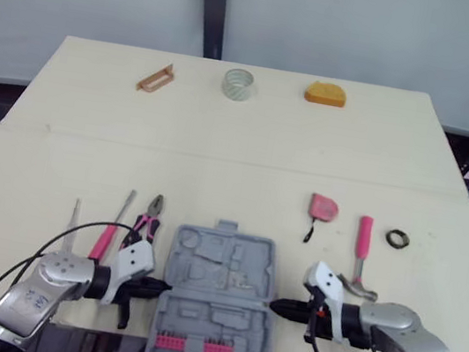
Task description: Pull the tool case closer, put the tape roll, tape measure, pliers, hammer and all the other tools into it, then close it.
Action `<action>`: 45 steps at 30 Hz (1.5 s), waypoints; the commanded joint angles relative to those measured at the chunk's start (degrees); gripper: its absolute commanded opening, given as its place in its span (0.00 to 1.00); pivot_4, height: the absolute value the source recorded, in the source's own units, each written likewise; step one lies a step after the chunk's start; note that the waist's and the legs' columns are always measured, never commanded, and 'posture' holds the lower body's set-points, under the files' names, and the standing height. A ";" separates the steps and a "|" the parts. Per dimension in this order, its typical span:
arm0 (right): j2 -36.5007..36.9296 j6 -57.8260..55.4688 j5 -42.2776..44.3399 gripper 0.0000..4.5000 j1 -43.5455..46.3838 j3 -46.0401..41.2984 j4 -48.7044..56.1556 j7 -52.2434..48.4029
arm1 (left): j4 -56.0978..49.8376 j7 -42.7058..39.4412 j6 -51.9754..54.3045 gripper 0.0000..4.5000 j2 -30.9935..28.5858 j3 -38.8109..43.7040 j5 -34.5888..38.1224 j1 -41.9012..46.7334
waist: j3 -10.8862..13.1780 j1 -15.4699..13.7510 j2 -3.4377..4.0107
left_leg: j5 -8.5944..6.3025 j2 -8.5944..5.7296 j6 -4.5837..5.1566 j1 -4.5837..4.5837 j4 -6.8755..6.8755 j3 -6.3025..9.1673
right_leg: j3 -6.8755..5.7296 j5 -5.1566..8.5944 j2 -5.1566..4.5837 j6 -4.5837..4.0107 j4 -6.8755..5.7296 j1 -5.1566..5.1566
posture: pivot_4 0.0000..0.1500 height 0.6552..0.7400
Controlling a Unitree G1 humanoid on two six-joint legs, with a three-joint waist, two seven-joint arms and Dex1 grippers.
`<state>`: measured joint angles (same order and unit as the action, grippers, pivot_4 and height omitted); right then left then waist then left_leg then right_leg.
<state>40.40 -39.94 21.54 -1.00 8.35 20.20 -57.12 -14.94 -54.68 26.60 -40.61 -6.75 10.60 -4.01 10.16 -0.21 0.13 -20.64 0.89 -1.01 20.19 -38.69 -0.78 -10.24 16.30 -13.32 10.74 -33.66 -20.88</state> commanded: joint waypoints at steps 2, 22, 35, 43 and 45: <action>0.63 0.71 1.00 0.00 -0.10 -1.12 1.05 0.28 | 0.02 0.30 0.23 0.01 -0.10 -0.37 0.42 0.68 | 0.00 -0.14 0.00 | -0.01 0.00 0.01 0.00 -0.02 0.00 | 0.00 0.00 0.00 0.00 0.01 0.01 | 1.00 1.00; 2.99 3.12 3.42 0.00 -0.49 -6.82 -1.30 -1.27 | -2.34 1.13 2.67 0.01 -2.30 5.10 3.65 0.09 | 0.00 -1.01 0.00 | -0.05 0.01 0.03 0.01 -0.13 0.00 | 0.00 0.00 0.01 0.00 0.01 0.03 | 1.00 1.00; 13.02 9.38 8.71 0.75 2.16 -30.40 -28.02 -7.75 | 7.76 0.29 8.56 0.85 -9.01 39.19 15.83 -5.11 | 0.01 -0.97 0.00 | -0.16 0.02 0.09 -0.01 -0.20 -0.01 | 0.00 0.00 0.04 0.00 0.12 0.16 | 1.00 1.00; 17.36 19.10 3.66 0.99 8.77 -30.79 -50.37 -9.61 | 26.02 1.27 -2.41 1.00 -10.28 46.42 12.28 -8.24 | 0.01 0.35 0.01 | -0.17 0.07 0.08 -0.01 -0.16 -0.07 | 0.02 0.00 0.09 0.00 0.16 0.14 | 1.00 1.00; 17.68 21.34 2.03 0.99 9.59 -30.00 -53.91 -9.97 | 28.80 1.51 -4.50 1.00 -10.08 46.90 12.08 -8.51 | 0.01 0.49 0.01 | -0.18 0.07 0.06 -0.01 -0.15 -0.07 | 0.02 0.00 0.09 0.00 0.17 0.13 | 1.00 1.00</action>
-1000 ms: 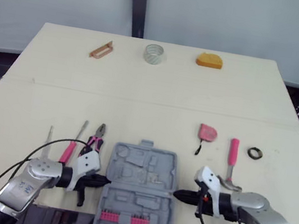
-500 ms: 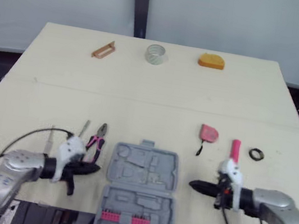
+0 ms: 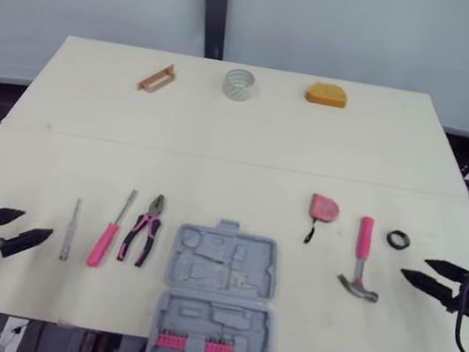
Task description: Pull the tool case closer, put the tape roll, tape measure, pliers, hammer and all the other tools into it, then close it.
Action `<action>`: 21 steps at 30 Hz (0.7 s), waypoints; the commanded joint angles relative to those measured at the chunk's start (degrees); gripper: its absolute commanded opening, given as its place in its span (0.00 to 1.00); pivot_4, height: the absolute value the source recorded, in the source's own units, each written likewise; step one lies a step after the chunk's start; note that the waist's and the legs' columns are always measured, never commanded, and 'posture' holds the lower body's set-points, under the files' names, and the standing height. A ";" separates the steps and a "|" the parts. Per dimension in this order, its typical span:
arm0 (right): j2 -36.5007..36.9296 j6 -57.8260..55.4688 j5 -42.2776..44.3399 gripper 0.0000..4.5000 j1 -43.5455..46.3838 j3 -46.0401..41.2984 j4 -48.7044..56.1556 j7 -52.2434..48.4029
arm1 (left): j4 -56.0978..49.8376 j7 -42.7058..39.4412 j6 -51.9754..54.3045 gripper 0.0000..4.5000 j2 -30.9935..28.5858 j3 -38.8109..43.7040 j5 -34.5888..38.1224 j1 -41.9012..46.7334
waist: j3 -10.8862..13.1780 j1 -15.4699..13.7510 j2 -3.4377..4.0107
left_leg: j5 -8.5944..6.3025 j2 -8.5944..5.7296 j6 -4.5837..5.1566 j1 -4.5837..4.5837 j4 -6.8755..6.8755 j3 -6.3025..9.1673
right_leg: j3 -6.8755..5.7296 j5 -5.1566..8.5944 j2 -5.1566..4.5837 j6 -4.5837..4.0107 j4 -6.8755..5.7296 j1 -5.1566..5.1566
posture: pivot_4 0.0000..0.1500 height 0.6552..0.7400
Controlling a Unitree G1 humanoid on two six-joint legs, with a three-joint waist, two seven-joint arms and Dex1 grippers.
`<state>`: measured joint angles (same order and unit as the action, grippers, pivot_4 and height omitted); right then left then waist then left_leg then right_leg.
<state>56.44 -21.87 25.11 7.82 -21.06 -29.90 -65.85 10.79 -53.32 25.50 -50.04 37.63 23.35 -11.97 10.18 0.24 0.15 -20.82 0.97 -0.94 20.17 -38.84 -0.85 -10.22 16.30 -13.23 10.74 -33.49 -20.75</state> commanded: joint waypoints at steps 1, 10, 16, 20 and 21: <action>1.77 4.21 -2.17 0.99 1.13 -0.37 -5.39 -1.45 | 4.04 0.24 -4.19 1.00 -0.56 2.56 -0.68 -0.61 | 0.00 0.05 0.00 | 0.00 0.00 0.00 0.00 0.02 0.00 | 0.00 0.00 0.00 0.00 0.01 0.00 | 1.00 1.00; 1.60 7.77 -5.06 0.99 3.71 0.46 -11.06 -2.74 | 5.53 1.32 -6.41 1.00 -0.49 1.68 -0.54 -0.73 | 0.01 0.09 0.01 | -0.01 0.03 -0.02 -0.01 0.03 -0.03 | 0.01 0.00 0.01 0.00 0.00 -0.01 | 1.00 1.00; 1.27 8.18 -5.34 0.99 3.50 0.50 -10.97 -2.94 | 5.86 1.61 -7.02 1.00 -0.59 1.19 -0.86 -0.68 | 0.01 0.07 0.01 | -0.02 0.03 -0.03 -0.01 0.02 -0.03 | 0.01 0.00 0.01 0.00 0.01 -0.01 | 1.00 1.00; 1.08 8.06 -5.12 0.99 3.04 0.34 -10.26 -2.87 | 6.05 1.45 -7.27 1.00 -0.78 1.05 -1.07 -0.70 | 0.01 0.07 0.01 | -0.02 0.03 -0.03 -0.01 0.02 -0.03 | 0.01 0.00 0.01 0.00 0.01 -0.01 | 1.00 1.00; 1.06 8.04 -5.02 0.99 2.93 0.25 -10.08 -2.87 | 6.66 1.20 -7.61 1.00 -0.92 0.98 -1.16 -0.51 | 0.01 0.07 0.01 | -0.02 0.03 -0.03 -0.01 0.02 -0.03 | 0.02 0.00 0.01 0.00 0.01 -0.01 | 1.00 1.00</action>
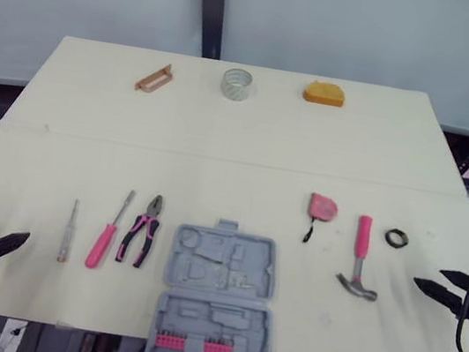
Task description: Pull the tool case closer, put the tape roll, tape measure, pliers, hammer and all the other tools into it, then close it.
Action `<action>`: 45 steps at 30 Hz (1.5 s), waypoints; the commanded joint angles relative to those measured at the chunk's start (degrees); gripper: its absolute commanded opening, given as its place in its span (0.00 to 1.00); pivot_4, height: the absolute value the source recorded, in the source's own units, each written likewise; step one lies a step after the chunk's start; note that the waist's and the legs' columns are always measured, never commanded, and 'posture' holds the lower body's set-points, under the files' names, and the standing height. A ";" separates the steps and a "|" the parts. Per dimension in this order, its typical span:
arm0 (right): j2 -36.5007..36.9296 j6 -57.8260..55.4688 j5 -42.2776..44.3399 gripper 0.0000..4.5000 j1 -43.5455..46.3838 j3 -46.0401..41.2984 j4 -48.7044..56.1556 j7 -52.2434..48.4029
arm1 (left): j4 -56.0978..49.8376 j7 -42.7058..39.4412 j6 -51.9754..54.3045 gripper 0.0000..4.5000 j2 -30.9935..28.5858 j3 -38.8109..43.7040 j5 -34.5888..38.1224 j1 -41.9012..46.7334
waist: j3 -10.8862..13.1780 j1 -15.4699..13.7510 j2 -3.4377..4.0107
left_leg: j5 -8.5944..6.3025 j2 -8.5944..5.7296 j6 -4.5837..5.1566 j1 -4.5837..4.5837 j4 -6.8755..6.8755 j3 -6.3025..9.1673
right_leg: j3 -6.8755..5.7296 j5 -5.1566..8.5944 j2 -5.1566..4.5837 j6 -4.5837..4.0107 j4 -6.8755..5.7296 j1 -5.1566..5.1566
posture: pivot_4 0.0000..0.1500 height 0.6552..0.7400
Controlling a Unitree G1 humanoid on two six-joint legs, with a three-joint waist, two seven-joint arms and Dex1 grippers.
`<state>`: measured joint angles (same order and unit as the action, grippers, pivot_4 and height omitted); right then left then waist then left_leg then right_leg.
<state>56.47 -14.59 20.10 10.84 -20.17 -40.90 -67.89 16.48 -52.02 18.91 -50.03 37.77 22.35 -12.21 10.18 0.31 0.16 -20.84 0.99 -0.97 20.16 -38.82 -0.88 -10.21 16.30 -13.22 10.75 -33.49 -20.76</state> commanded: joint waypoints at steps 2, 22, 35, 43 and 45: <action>0.96 0.61 0.23 0.99 -0.35 -0.82 1.50 -0.85 | 2.15 -0.63 -1.70 1.00 -1.18 0.68 -0.27 0.11 | 0.00 0.03 0.00 | 0.00 0.00 0.00 0.00 0.00 0.00 | 0.00 0.00 0.00 0.00 0.00 0.00 | 1.00 1.00; -5.96 -7.72 1.51 0.99 0.65 0.73 20.91 8.83 | -24.52 -1.14 7.19 1.00 2.68 -20.53 3.92 15.69 | 0.01 -0.40 0.02 | 0.00 0.01 -0.01 0.03 -0.12 0.06 | 0.01 0.00 0.01 0.00 -0.04 0.05 | 1.00 1.00; -14.06 -4.92 -5.73 0.48 6.43 4.05 19.07 26.14 | -27.79 1.00 8.92 1.00 19.61 -48.00 -1.84 39.95 | 0.01 -0.13 0.02 | 0.00 -0.01 0.00 0.05 -0.15 0.06 | 0.02 -0.01 0.06 0.00 -0.04 0.04 | 1.00 1.00; -13.72 -2.22 -9.61 0.48 9.60 5.71 13.39 28.93 | -19.68 2.77 2.63 1.00 30.70 -55.51 -7.65 44.92 | 0.01 -0.49 0.02 | -0.01 -0.03 0.03 0.14 -0.27 0.08 | 0.02 -0.02 0.06 0.02 0.01 0.07 | 1.00 1.00; -13.76 -2.01 -9.86 0.48 10.19 6.16 12.37 28.89 | -18.25 3.26 1.89 1.00 33.06 -56.10 -8.35 46.04 | 0.01 -0.42 0.02 | -0.02 -0.04 0.04 0.15 -0.27 0.09 | 0.02 -0.02 0.06 0.02 0.02 0.07 | 1.00 1.00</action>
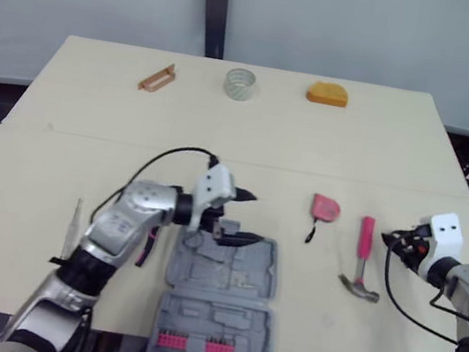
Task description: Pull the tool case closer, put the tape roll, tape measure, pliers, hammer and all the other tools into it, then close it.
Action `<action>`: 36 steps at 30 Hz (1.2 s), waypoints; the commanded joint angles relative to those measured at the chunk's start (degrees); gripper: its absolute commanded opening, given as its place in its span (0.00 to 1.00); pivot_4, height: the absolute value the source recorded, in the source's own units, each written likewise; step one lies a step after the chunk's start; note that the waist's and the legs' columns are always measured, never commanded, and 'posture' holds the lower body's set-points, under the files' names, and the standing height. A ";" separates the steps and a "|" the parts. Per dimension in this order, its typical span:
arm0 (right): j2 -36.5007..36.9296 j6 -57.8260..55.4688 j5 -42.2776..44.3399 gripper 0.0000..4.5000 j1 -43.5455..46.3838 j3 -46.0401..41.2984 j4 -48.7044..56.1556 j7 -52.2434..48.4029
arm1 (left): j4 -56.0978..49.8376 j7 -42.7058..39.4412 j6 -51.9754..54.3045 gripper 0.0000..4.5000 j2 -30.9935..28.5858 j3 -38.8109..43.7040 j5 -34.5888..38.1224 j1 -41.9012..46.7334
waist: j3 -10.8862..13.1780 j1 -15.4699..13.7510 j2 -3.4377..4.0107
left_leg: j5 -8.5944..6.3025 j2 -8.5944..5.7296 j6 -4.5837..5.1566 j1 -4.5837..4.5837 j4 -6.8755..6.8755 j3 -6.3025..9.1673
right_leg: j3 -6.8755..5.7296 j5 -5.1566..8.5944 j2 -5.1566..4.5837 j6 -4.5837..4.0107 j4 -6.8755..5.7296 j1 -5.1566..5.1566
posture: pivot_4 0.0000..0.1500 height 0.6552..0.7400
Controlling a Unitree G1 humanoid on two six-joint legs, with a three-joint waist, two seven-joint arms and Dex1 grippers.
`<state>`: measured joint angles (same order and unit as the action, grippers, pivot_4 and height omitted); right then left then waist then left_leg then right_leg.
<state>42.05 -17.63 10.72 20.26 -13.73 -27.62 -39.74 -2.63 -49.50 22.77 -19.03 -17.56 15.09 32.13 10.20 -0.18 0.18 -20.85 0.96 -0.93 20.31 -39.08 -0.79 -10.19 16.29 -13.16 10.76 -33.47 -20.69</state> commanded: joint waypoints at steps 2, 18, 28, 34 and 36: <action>0.64 1.05 -0.78 0.48 1.19 -0.13 -1.64 0.94 | 1.73 0.96 -2.63 1.00 3.26 -1.11 -1.78 2.28 | 0.00 0.21 0.00 | 0.00 0.00 0.00 0.00 0.02 0.00 | 0.00 0.00 0.01 0.00 0.00 0.00 | 1.00 1.00; 1.03 1.29 -2.84 0.48 3.10 1.44 -5.62 1.71 | 3.08 1.52 -5.37 1.00 5.90 -1.76 -4.91 2.90 | 0.00 0.22 0.00 | 0.00 0.01 0.01 -0.01 0.01 0.00 | 0.00 0.00 0.01 0.00 0.01 0.01 | 1.00 1.00; 0.69 1.85 -3.74 0.48 4.36 2.05 -7.61 2.51 | 2.34 1.75 -4.95 1.00 6.28 -2.10 -5.08 2.76 | 0.00 0.22 0.00 | 0.00 0.01 0.01 0.00 0.01 0.01 | 0.00 0.00 0.01 0.00 0.01 0.01 | 1.00 1.00; 0.59 2.31 -4.08 0.01 4.47 2.05 -8.22 2.45 | 2.16 1.55 -4.84 1.00 6.03 -2.08 -5.07 2.72 | 0.00 0.21 0.00 | 0.00 0.01 0.01 0.00 0.01 0.01 | 0.00 0.00 0.01 0.00 0.01 0.01 | 1.00 1.00; 0.55 2.39 -4.10 0.01 4.50 2.00 -8.29 2.47 | 2.14 1.52 -4.78 1.00 6.02 -2.10 -5.08 2.79 | 0.00 0.21 0.00 | 0.00 0.01 0.01 0.00 0.00 0.01 | 0.00 0.00 0.01 0.00 0.01 0.01 | 1.00 1.00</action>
<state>42.07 -16.16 6.72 24.22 -11.40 -36.08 -37.96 1.21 -47.81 18.43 -13.40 -19.43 10.24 34.71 10.20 0.03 0.18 -20.85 0.97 -0.92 20.31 -39.08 -0.78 -10.19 16.29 -13.15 10.76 -33.45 -20.68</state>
